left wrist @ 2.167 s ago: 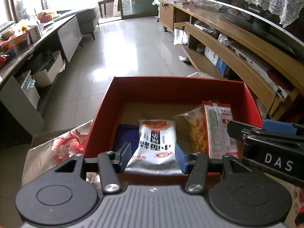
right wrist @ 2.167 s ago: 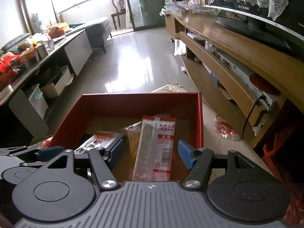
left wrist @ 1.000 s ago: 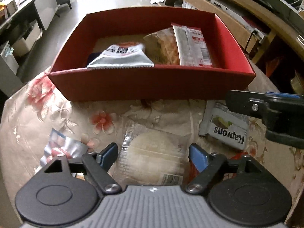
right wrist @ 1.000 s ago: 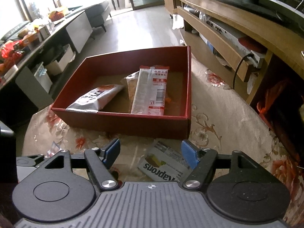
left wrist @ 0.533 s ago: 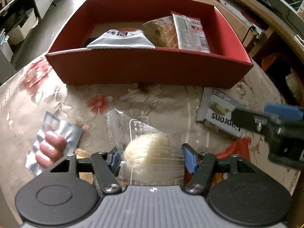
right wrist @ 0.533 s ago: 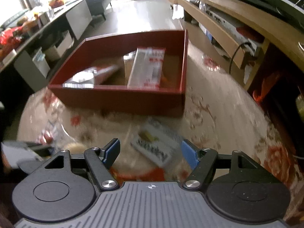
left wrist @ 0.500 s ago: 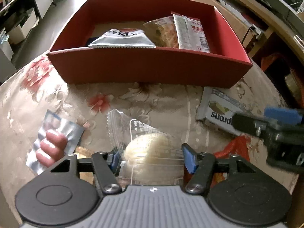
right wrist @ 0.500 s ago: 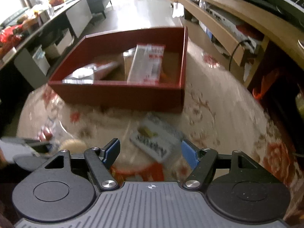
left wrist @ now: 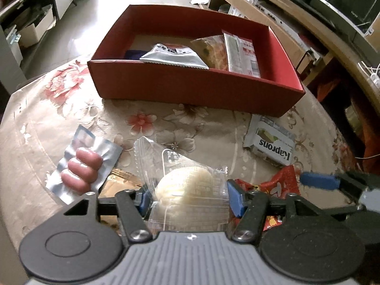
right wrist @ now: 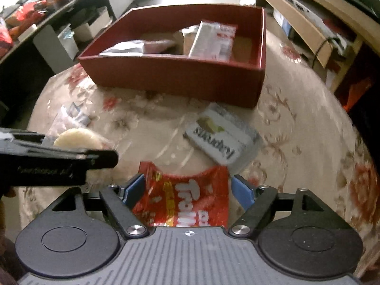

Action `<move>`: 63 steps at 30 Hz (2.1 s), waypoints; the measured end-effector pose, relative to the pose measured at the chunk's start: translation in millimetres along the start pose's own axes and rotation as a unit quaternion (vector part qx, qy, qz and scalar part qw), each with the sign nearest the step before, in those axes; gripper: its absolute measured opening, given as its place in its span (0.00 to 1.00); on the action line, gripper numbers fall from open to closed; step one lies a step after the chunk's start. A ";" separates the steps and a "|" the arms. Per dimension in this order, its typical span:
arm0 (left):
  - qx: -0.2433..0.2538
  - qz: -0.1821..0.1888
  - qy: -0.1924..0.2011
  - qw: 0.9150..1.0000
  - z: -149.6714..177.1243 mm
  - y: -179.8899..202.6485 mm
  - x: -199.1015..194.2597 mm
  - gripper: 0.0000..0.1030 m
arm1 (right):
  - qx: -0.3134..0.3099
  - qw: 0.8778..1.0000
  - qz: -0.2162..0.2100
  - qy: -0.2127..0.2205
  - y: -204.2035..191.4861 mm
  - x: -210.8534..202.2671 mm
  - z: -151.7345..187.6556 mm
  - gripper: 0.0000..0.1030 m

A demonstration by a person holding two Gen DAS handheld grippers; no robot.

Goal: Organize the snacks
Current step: 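Grasp the round bread in clear wrap with the left tool while the right tool grasps the red Trolli bag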

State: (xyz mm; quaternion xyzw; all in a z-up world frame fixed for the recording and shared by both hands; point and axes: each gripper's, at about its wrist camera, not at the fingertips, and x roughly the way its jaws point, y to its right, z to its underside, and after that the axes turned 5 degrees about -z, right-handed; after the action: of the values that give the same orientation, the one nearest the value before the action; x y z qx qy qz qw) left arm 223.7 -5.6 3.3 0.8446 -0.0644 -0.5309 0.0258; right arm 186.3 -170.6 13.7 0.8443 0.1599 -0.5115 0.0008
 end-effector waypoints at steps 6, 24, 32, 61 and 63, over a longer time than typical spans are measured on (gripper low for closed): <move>-0.019 0.007 0.002 1.000 -1.7 -12.9 -3.8 0.63 | -0.028 0.999 -0.023 -0.004 1.8 19.6 -11.0 0.84; -0.030 0.024 0.002 0.999 -2.1 -27.0 -14.4 0.63 | -0.213 0.975 0.009 -0.070 -56.8 -9.2 54.3 0.84; -0.028 0.027 -0.009 0.999 0.1 -33.1 -12.2 0.63 | -0.329 0.936 0.010 -0.125 -74.1 23.3 44.1 0.89; 0.048 -0.031 -0.028 0.998 18.7 -11.4 8.6 0.84 | -0.048 0.997 0.026 -0.061 -27.5 17.1 51.1 0.88; 0.058 -0.039 -0.027 0.997 20.9 -6.8 8.7 0.83 | -0.055 0.996 0.046 -0.055 -27.9 12.1 53.6 0.74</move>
State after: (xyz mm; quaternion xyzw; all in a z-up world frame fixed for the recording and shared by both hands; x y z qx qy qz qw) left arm 209.2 0.5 -14.3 0.8318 -0.0626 -0.5496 -0.0461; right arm 137.6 -149.6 -17.8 0.8199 0.1484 -0.5473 0.0794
